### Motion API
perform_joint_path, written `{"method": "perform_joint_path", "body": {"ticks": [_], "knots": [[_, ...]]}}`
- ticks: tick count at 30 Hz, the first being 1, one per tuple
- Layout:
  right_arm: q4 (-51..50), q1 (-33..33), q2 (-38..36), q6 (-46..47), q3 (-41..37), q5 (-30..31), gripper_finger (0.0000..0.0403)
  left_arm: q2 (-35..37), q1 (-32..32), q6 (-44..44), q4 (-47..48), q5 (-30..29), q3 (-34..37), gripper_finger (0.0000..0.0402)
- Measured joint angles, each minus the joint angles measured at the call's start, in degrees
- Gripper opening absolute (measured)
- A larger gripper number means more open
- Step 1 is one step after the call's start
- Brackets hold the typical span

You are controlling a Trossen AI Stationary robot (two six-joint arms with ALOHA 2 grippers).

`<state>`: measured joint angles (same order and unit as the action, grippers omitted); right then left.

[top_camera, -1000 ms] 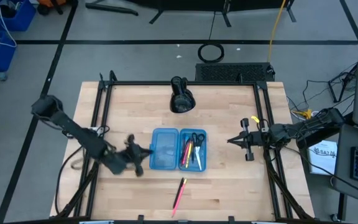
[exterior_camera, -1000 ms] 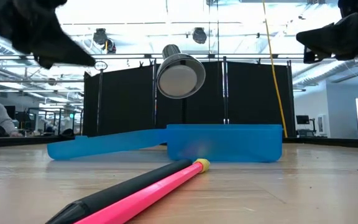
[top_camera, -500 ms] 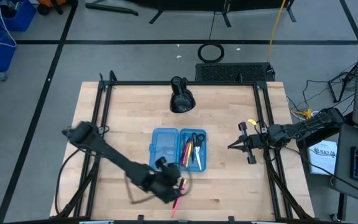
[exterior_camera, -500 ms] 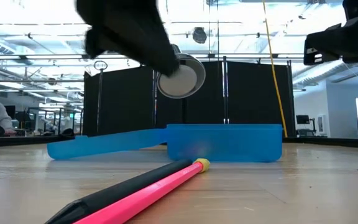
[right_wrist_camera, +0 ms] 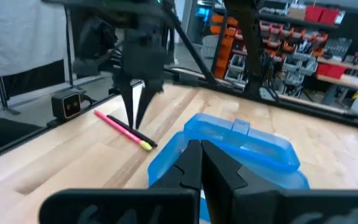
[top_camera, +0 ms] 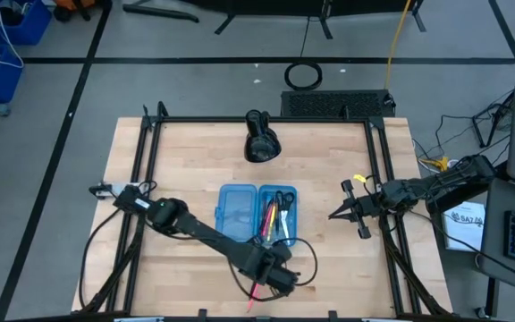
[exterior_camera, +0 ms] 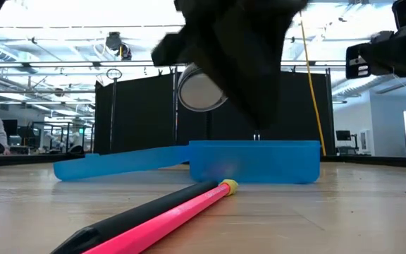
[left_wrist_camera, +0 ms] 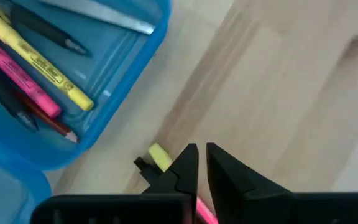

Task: Pick & place school supplies into a supply box
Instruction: Put the black pen into the blue supply box

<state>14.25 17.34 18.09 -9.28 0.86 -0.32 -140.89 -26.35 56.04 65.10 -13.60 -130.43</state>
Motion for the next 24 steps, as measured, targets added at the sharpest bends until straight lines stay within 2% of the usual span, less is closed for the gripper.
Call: {"method": "perform_joint_path", "body": {"ticks": [4,11,14,18,24], "knots": [[0.64,0.00,-0.04,-2.10,0.00,0.00,0.0000,-0.45,1.13,0.57,1.45,3.51,0.28,0.0072],[0.47,0.00,-0.03,-2.97,0.00,0.00,0.0000,-0.38,1.66,2.55,1.70,5.86,3.83,0.0189],[0.47,0.00,-0.02,-3.43,0.00,0.00,0.0000,-0.39,1.69,2.66,1.49,6.61,5.60,0.0220],[0.58,0.00,-0.02,-3.45,0.00,0.01,0.0000,-0.39,1.69,2.79,0.05,6.96,8.12,0.0230],[0.47,0.00,-0.02,-3.43,0.00,0.02,0.0000,0.26,1.69,2.57,-5.11,7.55,11.76,0.0205]]}}
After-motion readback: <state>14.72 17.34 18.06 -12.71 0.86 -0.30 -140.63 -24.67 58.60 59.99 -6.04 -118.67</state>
